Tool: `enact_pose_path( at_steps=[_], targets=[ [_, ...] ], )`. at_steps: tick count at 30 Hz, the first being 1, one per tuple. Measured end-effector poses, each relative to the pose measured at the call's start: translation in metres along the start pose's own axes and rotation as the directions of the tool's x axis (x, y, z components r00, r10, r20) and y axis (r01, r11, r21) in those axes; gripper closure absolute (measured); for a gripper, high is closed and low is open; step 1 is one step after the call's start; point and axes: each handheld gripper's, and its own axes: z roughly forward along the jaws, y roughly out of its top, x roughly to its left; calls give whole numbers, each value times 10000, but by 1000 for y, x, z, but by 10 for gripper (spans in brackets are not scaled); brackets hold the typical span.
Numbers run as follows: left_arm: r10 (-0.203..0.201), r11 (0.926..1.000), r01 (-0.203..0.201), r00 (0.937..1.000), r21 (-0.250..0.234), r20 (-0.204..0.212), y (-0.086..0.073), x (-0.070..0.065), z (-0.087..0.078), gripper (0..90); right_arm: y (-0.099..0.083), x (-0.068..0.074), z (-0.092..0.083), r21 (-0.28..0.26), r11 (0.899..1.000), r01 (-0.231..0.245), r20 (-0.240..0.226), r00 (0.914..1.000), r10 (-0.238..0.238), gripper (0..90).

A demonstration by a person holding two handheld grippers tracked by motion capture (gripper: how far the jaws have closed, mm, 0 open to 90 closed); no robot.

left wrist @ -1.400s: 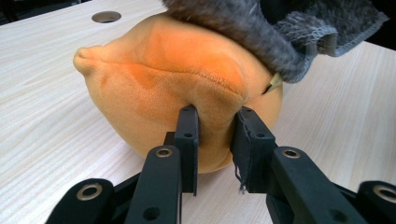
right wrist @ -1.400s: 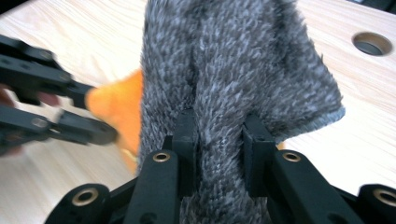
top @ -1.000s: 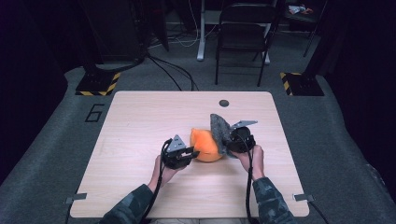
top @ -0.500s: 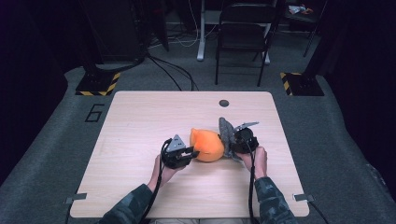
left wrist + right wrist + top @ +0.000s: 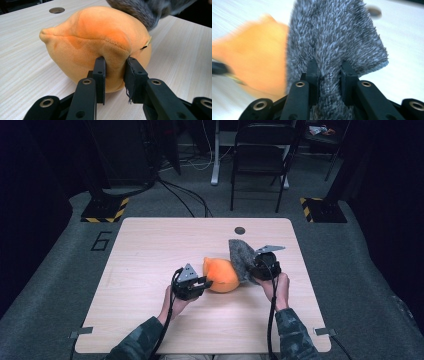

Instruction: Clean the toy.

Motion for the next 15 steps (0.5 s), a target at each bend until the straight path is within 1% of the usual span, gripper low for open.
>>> enact_pose_path(
  at_steps=[2, 3, 4, 7, 8, 11, 12, 13, 15],
  targets=[
    [46, 10000, -46, 10000, -74, -77, 0, -2, 1, 718, 7, 10, -11, -477, 9989, -48, -478, 9989, 26, 733],
    [105, 9999, -105, 9999, -40, -49, 0, -2, 1, 718, 9, 14, -14, -577, 9983, -14, -586, 9983, -20, 733],
    [129, 9998, -130, 9999, -119, -103, 0, -3, 1, 718, 12, 21, -15, -696, 9975, 84, -754, 9971, -136, 733],
    [139, 9998, -141, 9998, -123, -126, 1, -4, 1, 718, 17, 42, -13, -846, 9955, 435, -1302, 9900, -543, 731],
    [170, 9998, -171, 9998, -88, -90, 1, -4, 1, 718, 17, 46, -12, -847, 9950, 521, -1435, 9876, -639, 731],
    [177, 9998, -178, 9998, -75, -97, 1, -4, 1, 722, 17, 63, -6, -829, 9924, 911, -1631, 9811, -1037, 729],
    [158, 9998, -159, 9998, -70, -95, 1, -4, 1, 723, 17, 66, -4, -850, 9909, 1042, -1647, 9794, -1171, 728],
    [147, 9999, -147, 9999, -76, -87, 1, -5, 1, 724, 15, 69, 0, -765, 9913, 1073, -1789, 9766, -1195, 728],
    [156, 9998, -157, 9998, -95, -147, 0, -5, 2, 725, 14, 70, 2, -727, 9908, 1142, -1767, 9762, -1255, 728]
  ],
)
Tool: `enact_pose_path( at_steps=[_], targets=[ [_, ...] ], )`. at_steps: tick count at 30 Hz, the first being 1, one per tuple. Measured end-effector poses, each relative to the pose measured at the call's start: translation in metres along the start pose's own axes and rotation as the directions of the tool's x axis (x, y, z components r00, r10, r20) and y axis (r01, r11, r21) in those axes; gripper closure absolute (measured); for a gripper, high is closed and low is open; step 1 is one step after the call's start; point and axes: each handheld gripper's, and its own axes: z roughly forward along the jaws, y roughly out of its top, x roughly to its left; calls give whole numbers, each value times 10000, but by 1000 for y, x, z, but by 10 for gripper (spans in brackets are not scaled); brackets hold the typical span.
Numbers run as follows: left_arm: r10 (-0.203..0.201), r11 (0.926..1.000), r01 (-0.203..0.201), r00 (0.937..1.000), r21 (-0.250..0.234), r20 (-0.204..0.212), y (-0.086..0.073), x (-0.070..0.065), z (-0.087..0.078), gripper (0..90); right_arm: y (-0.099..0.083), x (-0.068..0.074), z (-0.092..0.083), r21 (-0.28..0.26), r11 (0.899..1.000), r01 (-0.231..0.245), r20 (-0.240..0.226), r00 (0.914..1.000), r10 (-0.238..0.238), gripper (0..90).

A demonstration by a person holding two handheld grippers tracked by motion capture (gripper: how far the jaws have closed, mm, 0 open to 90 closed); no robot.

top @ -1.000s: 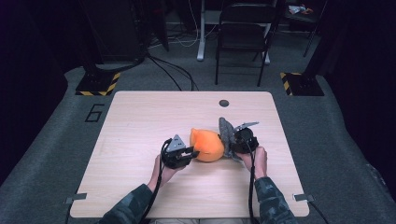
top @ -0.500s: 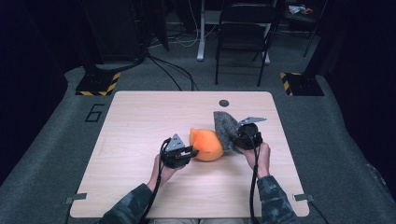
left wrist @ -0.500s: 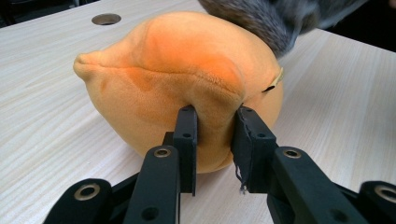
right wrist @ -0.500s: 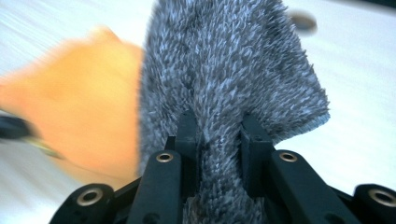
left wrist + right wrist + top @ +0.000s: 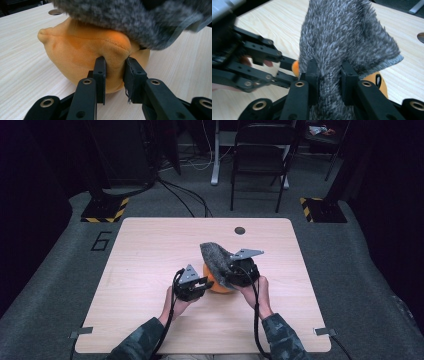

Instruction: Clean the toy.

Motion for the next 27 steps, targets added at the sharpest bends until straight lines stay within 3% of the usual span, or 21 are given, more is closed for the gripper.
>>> enact_pose_path(
  at_steps=[7, 9, 10, 11, 15, 17, 23, 24, 27],
  targets=[
    [48, 9999, -48, 10000, 99, 41, -1, 1, 1, 727, -9, -11, 8, 501, 9986, 155, 911, 9956, -200, 728],
    [70, 9999, -70, 10000, 111, 40, -1, 1, 1, 728, -11, -16, 9, 570, 9983, 107, 911, 9957, -159, 728],
    [67, 9999, -67, 10000, 114, 41, -2, 1, 1, 728, -13, -21, 8, 634, 9979, -151, 1058, 9943, 83, 727],
    [91, 9999, -92, 9999, 129, 74, -2, 1, 1, 728, -14, -24, 8, 690, 9976, -32, 1129, 9936, -46, 727],
    [69, 9998, -72, 9999, 170, 125, -2, 2, 0, 729, -20, -38, 9, 952, 9941, -519, 1369, 9898, 386, 723],
    [111, 9998, -113, 9998, 191, 155, -2, 1, 0, 729, -25, -47, 10, 1068, 9909, -820, 1305, 9891, 678, 720],
    [38, 9999, -39, 10000, 120, 73, -4, 2, 0, 730, -39, -69, 12, 1475, 9778, -1487, 1682, 9780, 1233, 721],
    [6, 9999, -8, 9999, 119, 123, -4, 2, 0, 730, -43, -73, 13, 1597, 9724, -1704, 1607, 9763, 1447, 721],
    [-43, 9999, 41, 9999, 124, 140, -4, 4, 0, 731, -52, -83, 22, 2142, 9587, -1869, 1890, 9709, 1471, 725]
  ],
)
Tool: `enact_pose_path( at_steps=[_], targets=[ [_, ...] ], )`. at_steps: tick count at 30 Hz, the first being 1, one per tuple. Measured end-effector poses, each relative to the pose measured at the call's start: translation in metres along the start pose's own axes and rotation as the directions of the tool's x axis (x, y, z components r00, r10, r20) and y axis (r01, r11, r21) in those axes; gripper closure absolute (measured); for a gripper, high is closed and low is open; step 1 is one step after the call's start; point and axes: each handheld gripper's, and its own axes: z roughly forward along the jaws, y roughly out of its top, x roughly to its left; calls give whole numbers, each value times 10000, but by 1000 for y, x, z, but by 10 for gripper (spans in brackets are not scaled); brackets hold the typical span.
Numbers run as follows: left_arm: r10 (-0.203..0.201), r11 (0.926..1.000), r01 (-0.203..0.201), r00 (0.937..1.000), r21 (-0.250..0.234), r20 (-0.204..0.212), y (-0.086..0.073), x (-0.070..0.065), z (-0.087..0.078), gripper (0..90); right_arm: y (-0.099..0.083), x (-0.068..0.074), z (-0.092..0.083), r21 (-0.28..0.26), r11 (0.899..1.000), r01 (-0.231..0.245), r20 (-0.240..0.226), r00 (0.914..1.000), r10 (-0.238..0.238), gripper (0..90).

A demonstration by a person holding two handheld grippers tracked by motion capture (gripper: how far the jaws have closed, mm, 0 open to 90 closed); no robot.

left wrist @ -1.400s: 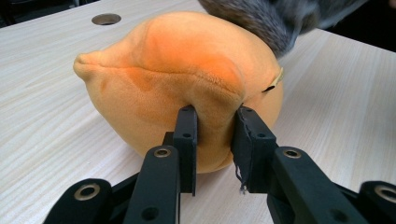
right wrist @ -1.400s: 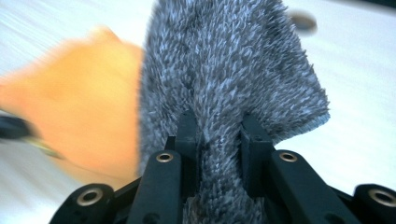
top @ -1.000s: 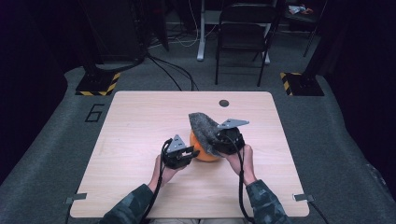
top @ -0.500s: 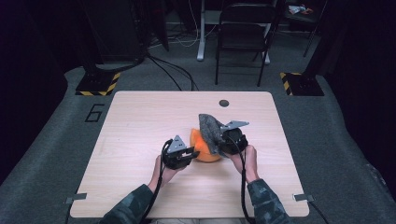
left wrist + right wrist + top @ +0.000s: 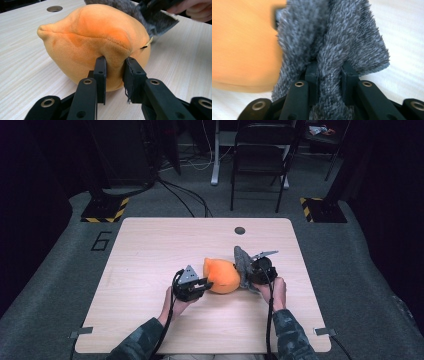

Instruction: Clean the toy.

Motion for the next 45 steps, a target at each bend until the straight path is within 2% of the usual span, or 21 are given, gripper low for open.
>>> enact_pose_path(
  at_steps=[4, 7, 12, 15, 16, 17, 18, 20, 24, 26, 27, 28, 29, 31, 35, 36, 37, 39, 40, 43, 45],
  targets=[
    [-93, 10000, 93, 10000, -7, 12, -1, 2, -1, 731, -5, -6, 13, 688, 9973, -259, 123, 9996, 252, 726],
    [-29, 10000, 29, 9999, -72, -98, -1, 2, -1, 733, -2, -6, 5, 608, 9981, -132, 389, 9992, 109, 731],
    [-60, 10000, 60, 10000, -64, -33, -1, 3, -1, 732, 10, -5, -34, -848, 9963, -145, 313, 9994, 172, 736],
    [-61, 9999, 61, 10000, -109, -62, -1, 3, -1, 733, 19, 4, -57, -1672, 9859, -2, -299, 9995, -49, 736],
    [-61, 9999, 61, 10000, -109, -62, -1, 3, -1, 732, 19, 4, -57, -1672, 9859, -2, -299, 9995, -49, 736],
    [2, 10000, -2, 10000, -33, -44, 0, 2, -2, 731, 24, 15, -62, -1861, 9825, 74, -712, 9972, -210, 737],
    [2, 10000, -2, 10000, -33, -44, 0, 2, -2, 731, 24, 15, -62, -1861, 9825, 74, -712, 9972, -210, 737],
    [54, 9999, -55, 9999, -98, -145, -1, 1, -1, 728, 26, 32, -55, -1650, 9855, 405, -1034, 9929, -581, 737],
    [199, 9998, -201, 9996, -52, -213, -1, 1, -1, 711, 23, 44, -35, -1181, 9902, 748, -794, 9933, -845, 737],
    [351, 9994, -350, 9990, 30, -278, -1, 0, -2, 671, 21, 42, -28, -1209, 9894, 798, -769, 9930, -895, 737],
    [621, 9981, -618, 9966, 63, -546, 0, -2, -2, 628, 21, 40, -26, -1160, 9894, 874, -715, 9928, -960, 738],
    [727, 9973, -721, 9951, 122, -667, 0, -3, -2, 598, 21, 41, -25, -1182, 9907, 677, -661, 9949, -759, 737],
    [836, 9964, -822, 9935, 209, -771, -1, -4, -2, 563, 20, 39, -24, -1208, 9894, 801, -701, 9936, -890, 738],
    [912, 9956, -886, 9914, 311, -936, -2, -4, -1, 497, 20, 39, -23, -1197, 9895, 814, -574, 9944, -887, 738],
    [980, 9949, -950, 9904, 343, -976, -5, -2, 2, 446, 20, 39, -21, -1256, 9900, 636, -538, 9960, -708, 737],
    [1051, 9941, -1020, 9896, 360, -977, -6, -2, 3, 445, 19, 37, -21, -1237, 9892, 787, -556, 9947, -861, 736],
    [1245, 9919, -1215, 9877, 367, -948, -7, -3, 6, 445, 19, 37, -21, -1289, 9898, 603, -612, 9958, -686, 735],
    [1472, 9888, -1439, 9845, 405, -954, -8, -5, 8, 445, 19, 35, -20, -1281, 9892, 711, -664, 9946, -801, 734],
    [1519, 9880, -1485, 9839, 416, -943, -8, -6, 9, 456, 18, 35, -20, -1348, 9895, 520, -724, 9954, -622, 733],
    [1554, 9877, -1529, 9828, 317, -1002, -11, -8, 11, 578, 18, 35, -19, -1375, 9894, 459, -744, 9956, -566, 733],
    [1323, 9912, -1304, 9861, 248, -1010, -12, -8, 12, 660, 18, 36, -20, -1306, 9896, 607, -722, 9949, -706, 732]
  ],
)
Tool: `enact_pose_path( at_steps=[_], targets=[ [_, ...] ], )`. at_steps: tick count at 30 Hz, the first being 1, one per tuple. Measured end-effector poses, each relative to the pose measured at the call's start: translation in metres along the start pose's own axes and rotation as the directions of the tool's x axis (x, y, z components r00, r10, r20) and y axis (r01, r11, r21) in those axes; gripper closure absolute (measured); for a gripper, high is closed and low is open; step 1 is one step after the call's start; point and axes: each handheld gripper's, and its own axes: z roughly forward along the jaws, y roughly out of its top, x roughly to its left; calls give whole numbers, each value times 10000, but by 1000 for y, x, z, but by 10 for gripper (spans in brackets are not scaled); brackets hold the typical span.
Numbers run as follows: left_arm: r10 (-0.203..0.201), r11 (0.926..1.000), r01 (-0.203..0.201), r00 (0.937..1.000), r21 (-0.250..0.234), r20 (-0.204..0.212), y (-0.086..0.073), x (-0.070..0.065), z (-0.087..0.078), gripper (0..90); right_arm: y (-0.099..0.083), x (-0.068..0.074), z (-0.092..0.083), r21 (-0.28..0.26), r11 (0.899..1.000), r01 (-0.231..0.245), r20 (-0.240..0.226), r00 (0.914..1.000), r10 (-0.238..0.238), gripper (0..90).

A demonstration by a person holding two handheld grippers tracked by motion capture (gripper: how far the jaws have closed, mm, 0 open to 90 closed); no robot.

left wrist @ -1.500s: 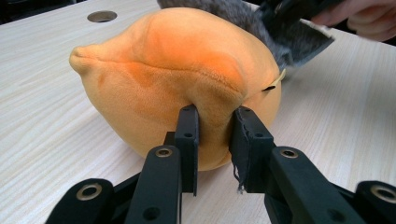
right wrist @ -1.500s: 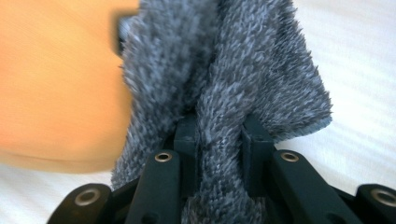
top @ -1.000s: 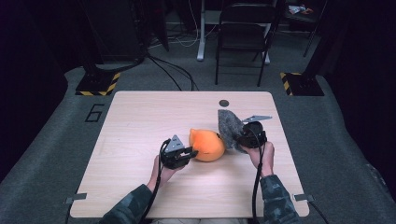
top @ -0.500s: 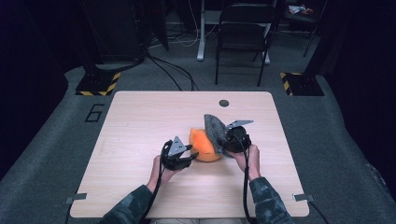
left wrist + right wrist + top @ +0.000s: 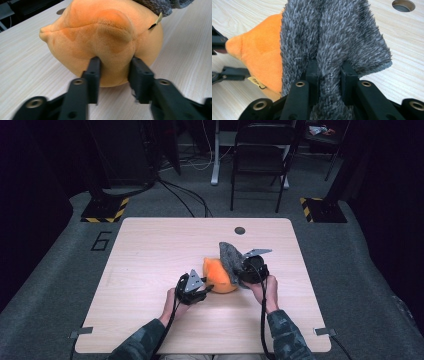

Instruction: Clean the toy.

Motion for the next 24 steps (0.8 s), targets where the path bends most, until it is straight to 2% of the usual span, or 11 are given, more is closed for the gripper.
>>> enact_pose_path(
  at_steps=[1, 2, 4, 6, 8, 9, 12, 14, 18, 21, 24],
  targets=[
    [-95, 10000, 95, 10000, -6, 30, 0, 0, 0, 694, 1, 1, 0, -78, 9999, -98, 35, 9999, 98, 732],
    [-145, 9999, 145, 9999, -32, 17, 0, 1, 0, 723, 1, 0, -1, -114, 9999, 37, 10, 10000, -37, 731],
    [-336, 9994, 336, 9994, -42, 2, 1, 2, -2, 765, 2, 1, -4, -138, 9999, -3, -2, 10000, 3, 730],
    [-638, 9979, 638, 9980, -105, 56, 2, 4, -3, 786, 6, 3, -8, -286, 9994, 211, 23, 9998, -211, 729],
    [-967, 9952, 970, 9951, -153, 196, 3, 6, -5, 792, 9, 6, -14, -382, 9988, 313, 80, 9995, -311, 729],
    [-1031, 9945, 1034, 9944, -156, 215, 4, 7, -5, 793, 11, 9, -17, -425, 9988, 255, 35, 9997, -254, 728],
    [-1158, 9926, 1169, 9926, -318, 355, 7, 8, -9, 794, 16, 16, -26, -704, 9958, 583, -40, 9983, -587, 727],
    [-1325, 9901, 1344, 9901, -414, 462, 8, 8, -11, 793, 19, 21, -31, -855, 9948, 556, -228, 9981, -578, 726],
    [-1319, 9903, 1340, 9897, -355, 557, 11, 8, -13, 793, 25, 36, -37, -1144, 9901, 816, -647, 9939, -894, 725],
    [-1278, 9908, 1297, 9906, -383, 491, 12, 6, -14, 794, 26, 47, -35, -1116, 9883, 1041, -915, 9892, -1145, 723],
    [-1184, 9927, 1195, 9915, -177, 548, 12, 5, -14, 793, 23, 55, -25, -692, 9863, 1494, -550, 9866, -1533, 721]
  ],
)
